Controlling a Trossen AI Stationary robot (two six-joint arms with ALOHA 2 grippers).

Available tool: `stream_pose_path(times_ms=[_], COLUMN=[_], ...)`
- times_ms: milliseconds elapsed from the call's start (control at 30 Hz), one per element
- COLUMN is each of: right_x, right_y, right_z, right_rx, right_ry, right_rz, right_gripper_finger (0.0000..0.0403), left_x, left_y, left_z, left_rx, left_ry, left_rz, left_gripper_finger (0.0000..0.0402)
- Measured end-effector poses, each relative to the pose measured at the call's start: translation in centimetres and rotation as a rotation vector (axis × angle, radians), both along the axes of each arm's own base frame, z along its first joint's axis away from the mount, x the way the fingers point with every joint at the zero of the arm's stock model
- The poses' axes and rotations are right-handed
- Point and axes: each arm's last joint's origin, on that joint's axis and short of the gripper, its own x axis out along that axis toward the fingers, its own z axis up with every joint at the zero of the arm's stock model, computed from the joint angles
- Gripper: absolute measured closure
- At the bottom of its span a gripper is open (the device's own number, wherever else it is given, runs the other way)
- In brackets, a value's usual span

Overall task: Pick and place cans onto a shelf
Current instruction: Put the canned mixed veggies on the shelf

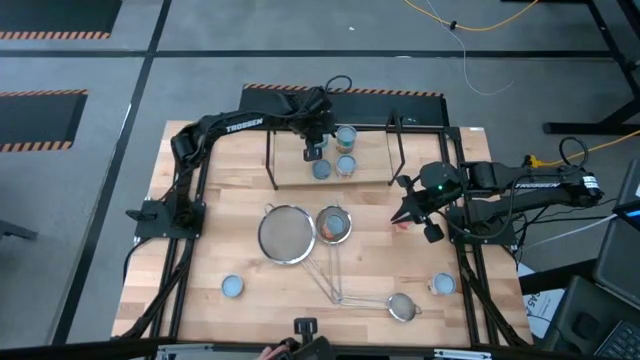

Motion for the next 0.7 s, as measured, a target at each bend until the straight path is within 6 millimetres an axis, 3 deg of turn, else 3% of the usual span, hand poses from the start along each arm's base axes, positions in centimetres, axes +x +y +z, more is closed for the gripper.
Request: stream_pose_path(times_ms=[700], right_x=[0.0], right_y=[0.01], right_z=[-0.02], right_rx=[0.0], right_ry=[0.001], right_rz=[0.001], right_gripper_finger=[0.0366], left_x=[0.14], left_y=[0.09], left_z=[-0.04], left_rx=[-0.019], left_ry=[-0.023], left_rz=[0.046], left_gripper_finger=[0.0392])
